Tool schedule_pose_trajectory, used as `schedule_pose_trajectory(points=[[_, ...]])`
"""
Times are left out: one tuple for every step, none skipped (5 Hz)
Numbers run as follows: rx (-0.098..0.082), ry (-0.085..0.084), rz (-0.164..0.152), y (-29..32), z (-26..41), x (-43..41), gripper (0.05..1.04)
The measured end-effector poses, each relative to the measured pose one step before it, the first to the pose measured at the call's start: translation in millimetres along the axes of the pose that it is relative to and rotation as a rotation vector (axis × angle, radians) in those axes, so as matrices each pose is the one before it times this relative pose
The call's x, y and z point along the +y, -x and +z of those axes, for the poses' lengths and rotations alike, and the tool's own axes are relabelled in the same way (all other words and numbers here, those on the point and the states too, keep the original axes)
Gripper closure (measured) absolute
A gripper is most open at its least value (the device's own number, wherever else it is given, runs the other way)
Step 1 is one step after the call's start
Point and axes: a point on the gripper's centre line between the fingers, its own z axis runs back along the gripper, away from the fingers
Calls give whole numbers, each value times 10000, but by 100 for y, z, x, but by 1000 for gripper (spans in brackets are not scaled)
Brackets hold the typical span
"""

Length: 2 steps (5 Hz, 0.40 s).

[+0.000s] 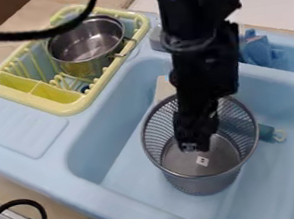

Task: Moved the sushi from the pot to the basket in sink

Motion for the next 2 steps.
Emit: schedule_pose_trajectory(points=[[6, -11, 93, 246, -90, 132, 79], [67, 82, -62, 192, 38, -86, 84]])
